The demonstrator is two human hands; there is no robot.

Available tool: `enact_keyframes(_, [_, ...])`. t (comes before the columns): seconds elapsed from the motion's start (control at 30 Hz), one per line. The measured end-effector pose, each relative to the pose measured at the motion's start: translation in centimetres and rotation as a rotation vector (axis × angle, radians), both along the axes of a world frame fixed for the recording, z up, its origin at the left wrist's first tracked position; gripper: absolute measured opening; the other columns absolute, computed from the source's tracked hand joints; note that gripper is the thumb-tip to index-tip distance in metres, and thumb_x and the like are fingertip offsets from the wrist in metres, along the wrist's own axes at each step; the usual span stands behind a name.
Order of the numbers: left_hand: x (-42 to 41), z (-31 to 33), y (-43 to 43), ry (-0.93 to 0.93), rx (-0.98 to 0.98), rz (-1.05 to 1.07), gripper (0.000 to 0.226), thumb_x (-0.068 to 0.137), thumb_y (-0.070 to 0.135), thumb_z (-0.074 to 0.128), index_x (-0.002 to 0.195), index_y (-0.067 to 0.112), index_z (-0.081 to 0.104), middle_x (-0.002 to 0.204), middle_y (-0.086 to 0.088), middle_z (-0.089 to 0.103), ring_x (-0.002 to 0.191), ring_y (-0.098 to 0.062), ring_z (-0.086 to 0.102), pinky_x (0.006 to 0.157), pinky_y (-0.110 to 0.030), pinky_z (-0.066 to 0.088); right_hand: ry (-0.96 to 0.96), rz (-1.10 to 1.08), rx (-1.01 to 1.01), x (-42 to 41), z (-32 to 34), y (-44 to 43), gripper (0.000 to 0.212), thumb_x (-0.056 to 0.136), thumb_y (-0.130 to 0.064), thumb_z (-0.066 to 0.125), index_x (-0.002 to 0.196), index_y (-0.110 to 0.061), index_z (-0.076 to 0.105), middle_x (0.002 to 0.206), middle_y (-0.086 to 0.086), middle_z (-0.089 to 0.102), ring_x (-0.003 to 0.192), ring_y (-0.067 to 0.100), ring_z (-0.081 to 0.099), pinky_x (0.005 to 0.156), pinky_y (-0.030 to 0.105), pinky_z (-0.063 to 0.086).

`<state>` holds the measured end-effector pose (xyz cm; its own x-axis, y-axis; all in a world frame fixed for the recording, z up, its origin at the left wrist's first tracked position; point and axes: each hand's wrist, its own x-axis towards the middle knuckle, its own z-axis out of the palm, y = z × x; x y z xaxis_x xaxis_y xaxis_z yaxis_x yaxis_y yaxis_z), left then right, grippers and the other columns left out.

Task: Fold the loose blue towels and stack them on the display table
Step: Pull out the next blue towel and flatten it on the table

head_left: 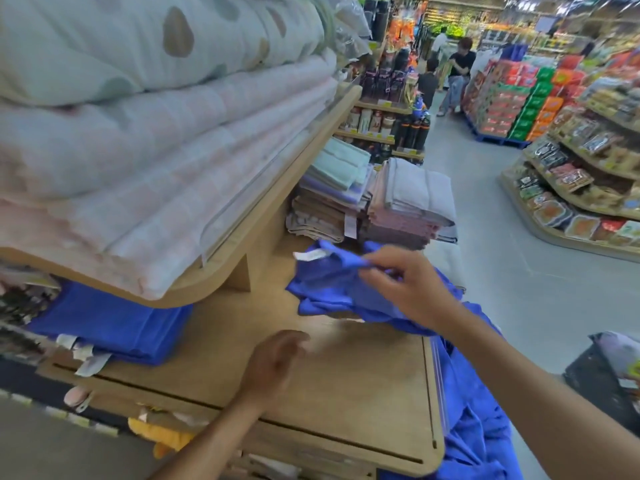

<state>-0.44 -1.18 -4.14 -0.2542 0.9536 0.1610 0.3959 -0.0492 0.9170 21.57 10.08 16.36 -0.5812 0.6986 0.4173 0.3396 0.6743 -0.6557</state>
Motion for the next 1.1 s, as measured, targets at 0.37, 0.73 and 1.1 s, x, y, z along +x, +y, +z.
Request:
enact_keyframes(0.37, [-0.6, 4.6, 1.9, -0.473, -0.658, -0.095, 0.035, 0.103, 0.028, 0.055, 0.134, 0.011, 0.056, 0.117, -0.007, 0.07, 0.069, -0.017, 0.069, 0.05, -0.023, 0.049, -0.566, 0.28, -0.344, 1.8, -10.9, -9.6, 0.029, 0.087, -0.052, 0.066, 0.108, -0.033, 0.071, 0.1, -0.015, 0.071, 0.086, 0.001, 0.066, 0.079, 0.029, 0.056])
enact_keyframes(0.73, [4.6, 5.7, 2.7, 0.21, -0.406, -0.25, 0.023, 0.081, 0.036, 0.067, 0.077, 0.015, 0.057, 0.068, 0.01, 0.057, 0.067, -0.013, 0.053, 0.065, -0.039, 0.047, -0.714, -0.565, -0.22, 7.1, -10.7, 4.6, 0.034, 0.096, -0.02, 0.054, 0.13, -0.021, 0.059, 0.129, 0.014, 0.061, 0.103, 0.038, 0.063, 0.072, 0.039, 0.05])
enact_keyframes(1.1, [-1.9, 7.5, -1.6, -0.545, -0.405, -0.353, 0.027, 0.099, 0.014, 0.063, 0.121, -0.002, 0.06, 0.117, -0.016, 0.071, 0.107, -0.027, 0.068, 0.095, -0.04, 0.051, 0.114, -0.642, -0.053, 3.2, 3.5, 13.3, 0.019, 0.092, -0.025, 0.054, 0.098, -0.02, 0.071, 0.094, 0.006, 0.074, 0.092, 0.028, 0.069, 0.085, 0.038, 0.053])
